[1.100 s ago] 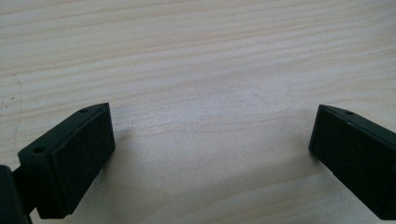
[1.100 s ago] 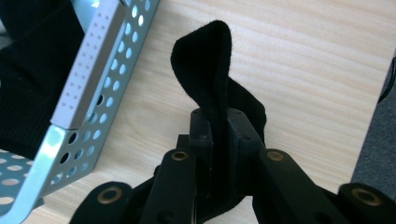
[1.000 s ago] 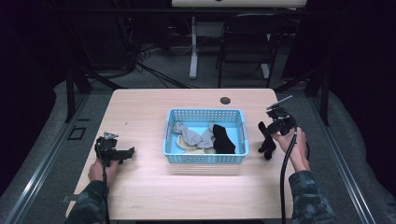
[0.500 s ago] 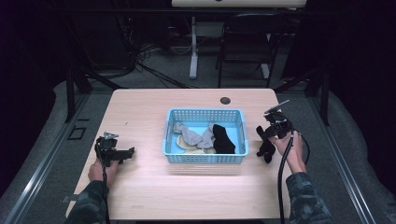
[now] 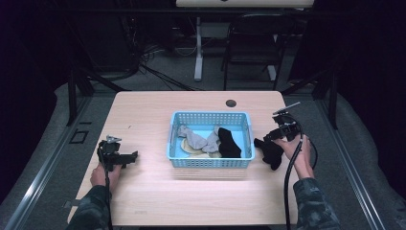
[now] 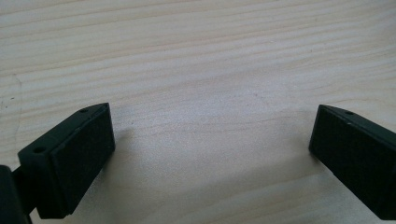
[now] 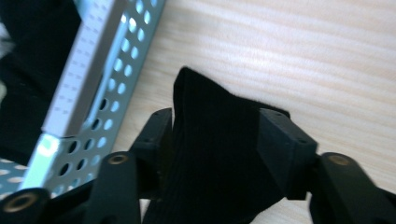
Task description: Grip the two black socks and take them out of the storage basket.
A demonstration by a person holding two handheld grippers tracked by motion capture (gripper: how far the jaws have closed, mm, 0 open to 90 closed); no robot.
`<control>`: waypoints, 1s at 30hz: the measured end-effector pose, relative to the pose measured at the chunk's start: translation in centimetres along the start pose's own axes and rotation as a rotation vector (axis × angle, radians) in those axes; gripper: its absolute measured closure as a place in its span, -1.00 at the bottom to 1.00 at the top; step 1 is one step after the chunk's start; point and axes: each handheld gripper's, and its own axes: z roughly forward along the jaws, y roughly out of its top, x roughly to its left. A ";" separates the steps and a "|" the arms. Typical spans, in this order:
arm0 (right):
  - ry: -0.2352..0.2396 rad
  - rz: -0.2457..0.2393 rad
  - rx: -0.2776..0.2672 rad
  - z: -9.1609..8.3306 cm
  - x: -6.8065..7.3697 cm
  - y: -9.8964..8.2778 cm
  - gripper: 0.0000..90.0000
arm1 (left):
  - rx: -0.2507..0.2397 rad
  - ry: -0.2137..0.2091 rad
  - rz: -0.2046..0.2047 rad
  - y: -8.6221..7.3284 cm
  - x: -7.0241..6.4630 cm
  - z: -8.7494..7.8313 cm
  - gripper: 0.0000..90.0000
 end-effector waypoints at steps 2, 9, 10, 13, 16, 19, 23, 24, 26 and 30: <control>0.003 -0.001 -0.010 -0.3 0.0 0.0 -0.11 | 0.000 0.000 0.000 0.0 0.0 0.0 -0.99; 0.035 -0.034 -0.063 -2.5 0.5 0.1 -0.56 | 0.000 0.000 0.000 0.0 0.0 0.0 -0.99; 0.043 -0.037 -0.089 -3.0 0.9 0.2 -0.65 | 0.000 0.000 0.000 0.0 0.0 0.0 -0.99; 0.049 -0.053 -0.105 -3.6 1.3 0.3 -0.68 | 0.000 0.000 0.000 0.0 0.0 0.0 -0.99; 0.060 -0.076 -0.146 -4.3 2.1 0.6 -0.78 | 0.000 0.000 0.000 0.0 0.0 0.0 -0.99; 0.058 -0.097 -0.153 -4.7 2.7 0.8 -0.83 | 0.000 0.000 0.000 0.0 0.0 0.0 -0.99; 0.077 -0.140 -0.175 -5.5 4.4 1.5 -0.91 | 0.000 0.000 0.000 0.0 0.0 0.0 -0.99; 0.077 -0.140 -0.175 -5.5 4.4 1.5 -0.91 | 0.000 0.000 0.000 0.0 0.0 0.0 -0.99; 0.075 -0.162 -0.171 -5.7 5.2 1.9 -0.92 | 0.000 0.000 0.000 0.0 0.0 0.0 -0.99; 0.090 -0.190 -0.175 -5.7 6.6 2.7 -0.93 | 0.000 0.000 0.000 0.0 0.0 0.0 -0.99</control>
